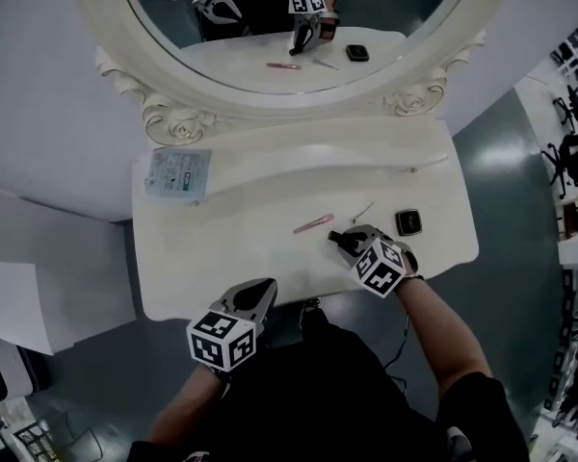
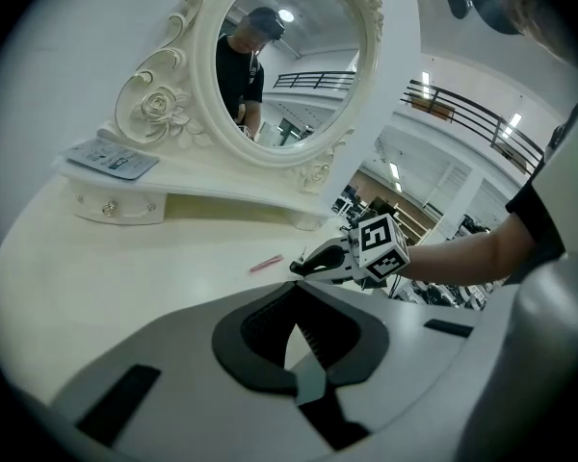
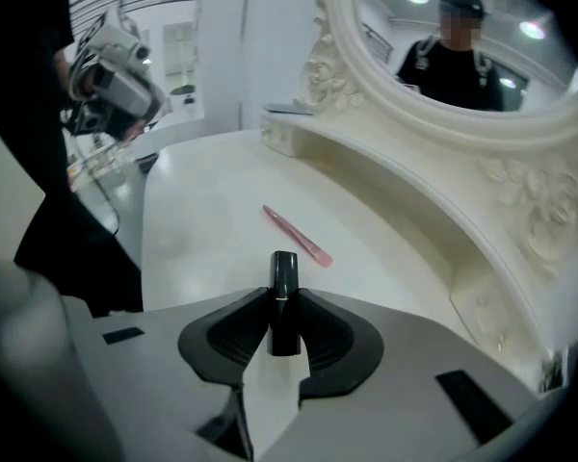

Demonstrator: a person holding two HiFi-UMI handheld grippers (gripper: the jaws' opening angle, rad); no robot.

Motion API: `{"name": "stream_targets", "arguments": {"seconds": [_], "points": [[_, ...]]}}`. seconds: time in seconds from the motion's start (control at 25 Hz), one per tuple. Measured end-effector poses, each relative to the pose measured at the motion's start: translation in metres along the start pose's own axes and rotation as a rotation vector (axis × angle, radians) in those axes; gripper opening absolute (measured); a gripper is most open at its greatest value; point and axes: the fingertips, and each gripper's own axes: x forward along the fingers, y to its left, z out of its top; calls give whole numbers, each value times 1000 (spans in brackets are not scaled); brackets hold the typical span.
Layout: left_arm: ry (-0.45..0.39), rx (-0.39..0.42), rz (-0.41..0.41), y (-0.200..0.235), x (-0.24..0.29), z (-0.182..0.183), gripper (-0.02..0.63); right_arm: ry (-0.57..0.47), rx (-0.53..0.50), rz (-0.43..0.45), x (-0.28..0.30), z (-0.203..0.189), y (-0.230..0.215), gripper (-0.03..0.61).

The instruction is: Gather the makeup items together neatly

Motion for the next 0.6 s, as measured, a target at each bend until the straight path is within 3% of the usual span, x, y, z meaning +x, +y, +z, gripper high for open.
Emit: {"name": "stream_targets", "arguments": {"seconds": [0.2,0.28,0.44,0.6], "points": [[26,35,-48,-8,8,1,9,-71,526,-310,-25,-35,-23,115],[40,49,-69,-12,11,1,9,-91,685,-406,-34,-53,-32,115],[64,74,-101,-22,19,2,8,-93,843,-525,-42,-80,-51,115],[85,92,-119,-28,26,2,9,-85,884,-533,-39,-86,-64,115]]}}
